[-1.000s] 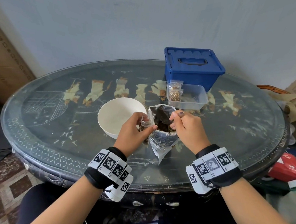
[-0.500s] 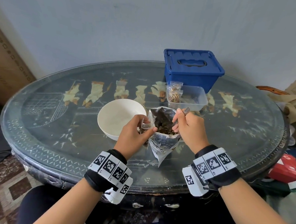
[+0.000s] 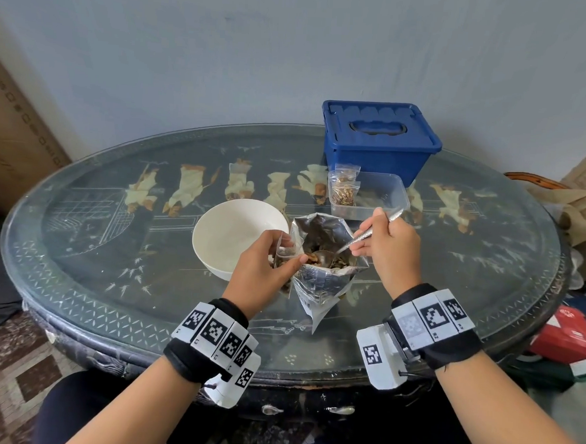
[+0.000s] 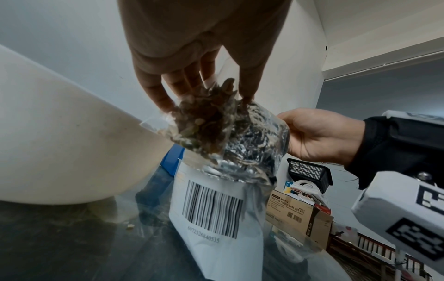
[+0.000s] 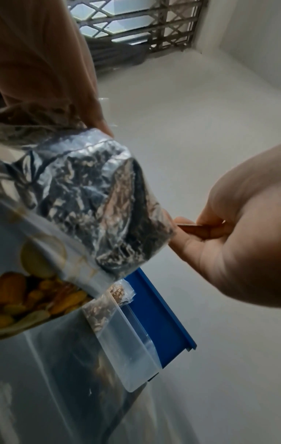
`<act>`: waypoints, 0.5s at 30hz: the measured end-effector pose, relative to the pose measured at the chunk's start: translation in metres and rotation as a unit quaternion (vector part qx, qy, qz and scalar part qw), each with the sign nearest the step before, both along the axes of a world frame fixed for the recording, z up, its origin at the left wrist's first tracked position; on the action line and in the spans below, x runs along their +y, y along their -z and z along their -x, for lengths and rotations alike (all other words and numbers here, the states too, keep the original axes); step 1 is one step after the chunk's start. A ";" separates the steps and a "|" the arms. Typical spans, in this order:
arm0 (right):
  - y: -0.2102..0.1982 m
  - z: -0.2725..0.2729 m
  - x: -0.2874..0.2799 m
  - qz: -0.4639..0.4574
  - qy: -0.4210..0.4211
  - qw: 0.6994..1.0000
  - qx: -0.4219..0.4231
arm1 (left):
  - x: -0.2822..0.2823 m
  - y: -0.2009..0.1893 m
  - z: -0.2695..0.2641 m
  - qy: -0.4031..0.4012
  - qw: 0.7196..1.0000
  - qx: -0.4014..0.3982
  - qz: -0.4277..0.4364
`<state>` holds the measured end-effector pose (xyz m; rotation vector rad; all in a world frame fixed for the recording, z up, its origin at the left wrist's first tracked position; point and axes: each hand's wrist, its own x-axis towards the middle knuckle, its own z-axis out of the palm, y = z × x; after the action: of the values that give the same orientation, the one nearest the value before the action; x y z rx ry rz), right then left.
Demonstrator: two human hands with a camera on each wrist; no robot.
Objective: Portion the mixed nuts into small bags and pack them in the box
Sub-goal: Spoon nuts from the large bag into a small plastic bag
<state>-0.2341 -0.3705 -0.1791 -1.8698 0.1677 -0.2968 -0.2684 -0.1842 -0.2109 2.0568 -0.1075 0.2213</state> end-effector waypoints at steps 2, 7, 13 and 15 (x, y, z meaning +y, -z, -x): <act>-0.001 0.000 -0.001 -0.035 0.013 0.999 0.011 | 0.000 0.000 0.000 0.000 1.000 0.000 0.001; -0.006 -0.002 -0.008 -0.116 0.029 0.992 0.026 | 0.001 -0.002 0.001 0.000 1.000 0.008 0.002; -0.012 -0.004 -0.016 -0.141 0.051 0.989 0.007 | 0.001 -0.006 0.000 0.005 1.000 0.013 -0.014; -0.015 -0.004 -0.020 -0.139 0.056 0.989 0.000 | 0.002 -0.007 -0.002 0.008 0.999 0.018 -0.027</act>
<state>-0.2305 -0.3905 -0.1643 -1.5861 0.3009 -0.3331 -0.2667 -0.1821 -0.2038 2.1117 -0.1092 0.1737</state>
